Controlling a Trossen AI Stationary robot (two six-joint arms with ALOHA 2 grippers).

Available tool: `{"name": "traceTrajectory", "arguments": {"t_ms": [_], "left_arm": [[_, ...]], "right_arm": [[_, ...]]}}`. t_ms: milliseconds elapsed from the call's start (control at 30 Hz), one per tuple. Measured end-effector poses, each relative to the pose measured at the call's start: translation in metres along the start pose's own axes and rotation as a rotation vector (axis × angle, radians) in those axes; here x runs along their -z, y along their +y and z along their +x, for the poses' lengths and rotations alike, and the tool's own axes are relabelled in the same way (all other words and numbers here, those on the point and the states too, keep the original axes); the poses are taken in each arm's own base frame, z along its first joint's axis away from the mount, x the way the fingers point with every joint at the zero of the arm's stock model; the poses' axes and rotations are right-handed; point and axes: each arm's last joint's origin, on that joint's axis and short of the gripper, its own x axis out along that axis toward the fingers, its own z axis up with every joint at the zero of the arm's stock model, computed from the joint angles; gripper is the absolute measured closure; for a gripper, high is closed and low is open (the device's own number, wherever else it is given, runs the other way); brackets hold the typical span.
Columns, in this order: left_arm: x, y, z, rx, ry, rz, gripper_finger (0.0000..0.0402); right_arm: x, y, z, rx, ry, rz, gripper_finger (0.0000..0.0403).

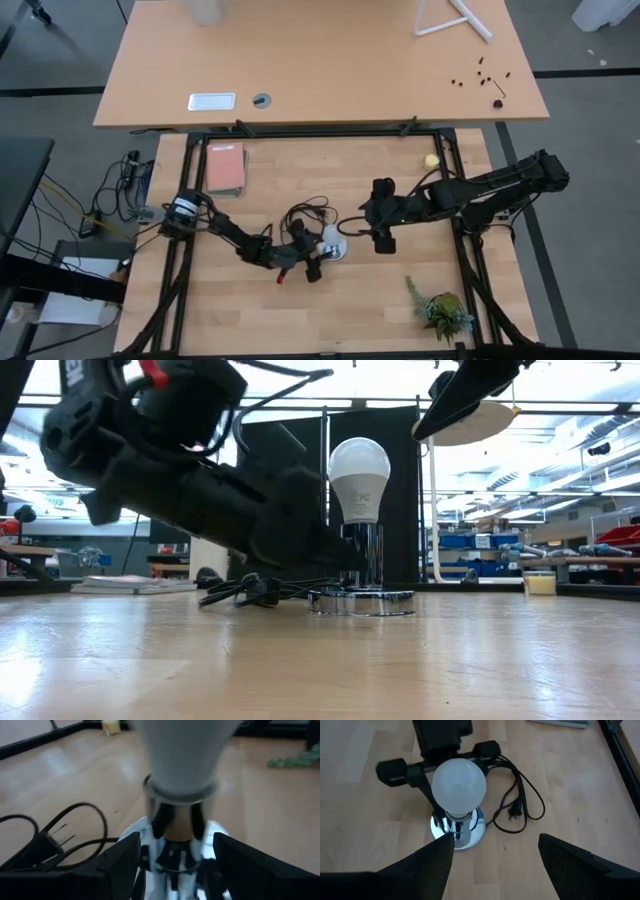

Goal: Screw lightbulb
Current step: Insert the lightbulb into the silver lamp

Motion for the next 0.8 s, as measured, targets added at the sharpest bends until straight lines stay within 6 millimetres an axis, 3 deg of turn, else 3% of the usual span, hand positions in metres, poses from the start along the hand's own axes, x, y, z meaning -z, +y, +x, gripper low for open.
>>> {"name": "traceTrajectory", "arguments": {"t_ms": [333,567,800], "left_arm": [[0.007,-0.005,0.020,0.026,-0.054,0.036,0.0172],[0.003,-0.005,0.023,0.027,-0.075,0.084,0.0204],[0.001,-0.002,0.025,0.022,-0.082,0.073,0.0206]], "right_arm": [[0.001,0.000,0.000,0.001,0.010,0.016,0.0104],[0.003,-0.001,-0.004,0.002,0.016,0.016,0.0104],[0.003,-0.002,-0.005,0.003,0.018,0.022,0.0104]]}}
